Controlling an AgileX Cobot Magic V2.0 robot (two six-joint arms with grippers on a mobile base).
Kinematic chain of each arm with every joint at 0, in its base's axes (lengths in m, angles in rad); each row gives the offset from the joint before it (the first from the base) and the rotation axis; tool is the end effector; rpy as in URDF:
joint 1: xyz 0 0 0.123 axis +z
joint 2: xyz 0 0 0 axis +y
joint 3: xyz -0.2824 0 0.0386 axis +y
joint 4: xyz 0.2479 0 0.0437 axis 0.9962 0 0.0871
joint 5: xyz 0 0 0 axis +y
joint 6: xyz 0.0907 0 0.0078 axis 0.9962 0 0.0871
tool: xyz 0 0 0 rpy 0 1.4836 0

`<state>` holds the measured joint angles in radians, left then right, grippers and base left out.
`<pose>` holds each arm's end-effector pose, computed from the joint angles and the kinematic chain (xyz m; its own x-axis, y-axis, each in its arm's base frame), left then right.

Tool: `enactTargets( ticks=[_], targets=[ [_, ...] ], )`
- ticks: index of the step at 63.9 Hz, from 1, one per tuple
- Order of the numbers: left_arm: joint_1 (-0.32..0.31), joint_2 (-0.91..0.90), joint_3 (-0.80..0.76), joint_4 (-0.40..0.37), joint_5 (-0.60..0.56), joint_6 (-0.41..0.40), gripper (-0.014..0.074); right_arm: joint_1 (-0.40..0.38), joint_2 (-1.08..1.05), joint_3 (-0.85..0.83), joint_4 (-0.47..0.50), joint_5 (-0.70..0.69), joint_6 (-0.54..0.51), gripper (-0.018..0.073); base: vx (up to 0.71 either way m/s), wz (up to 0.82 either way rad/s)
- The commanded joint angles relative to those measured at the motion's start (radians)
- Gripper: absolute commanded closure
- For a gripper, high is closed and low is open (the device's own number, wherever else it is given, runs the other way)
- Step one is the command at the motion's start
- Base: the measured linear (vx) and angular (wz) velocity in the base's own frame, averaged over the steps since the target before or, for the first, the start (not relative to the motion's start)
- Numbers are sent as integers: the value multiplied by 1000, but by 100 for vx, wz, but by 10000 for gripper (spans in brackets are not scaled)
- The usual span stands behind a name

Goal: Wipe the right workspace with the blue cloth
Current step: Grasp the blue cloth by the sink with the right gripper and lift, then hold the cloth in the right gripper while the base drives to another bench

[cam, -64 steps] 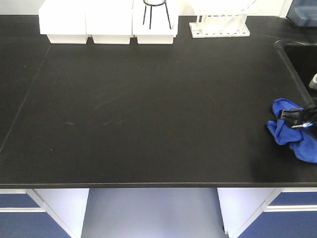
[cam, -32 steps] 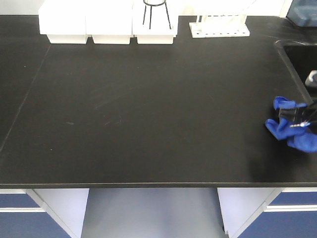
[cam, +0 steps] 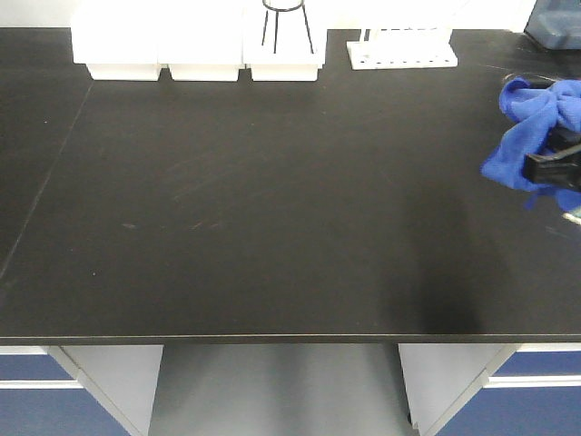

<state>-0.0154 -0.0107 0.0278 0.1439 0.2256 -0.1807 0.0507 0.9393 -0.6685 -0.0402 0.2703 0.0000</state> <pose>0.0558 0.0021 0.1840 -0.1518 -0.0380 -0.9877 -0.0225 0.9991 -0.0350 0.1966 0.0090 0.3095 -0.4358 -0.0609 -0.8980 -0.0580 0.9975 -0.0395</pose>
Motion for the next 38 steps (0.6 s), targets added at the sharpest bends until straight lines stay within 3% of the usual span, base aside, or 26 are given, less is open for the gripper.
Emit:
enactTargets(
  ticks=[1, 9, 25, 38],
  targets=[
    [5, -16, 30, 1, -79, -8, 602, 7, -83, -26, -4, 10, -22, 565, 0, 0],
    [5, -16, 30, 1, -79, -8, 602, 7, -164, -17, -3, 112, -20, 564, 0, 0],
    [5, -16, 30, 1, -79, -8, 602, 7, -419, 203, 18, 45, 7, 564, 0, 0],
    [5, -16, 30, 1, -79, -8, 602, 7, -576, 253, 10, 60, 0, 564, 0, 0]
  ],
)
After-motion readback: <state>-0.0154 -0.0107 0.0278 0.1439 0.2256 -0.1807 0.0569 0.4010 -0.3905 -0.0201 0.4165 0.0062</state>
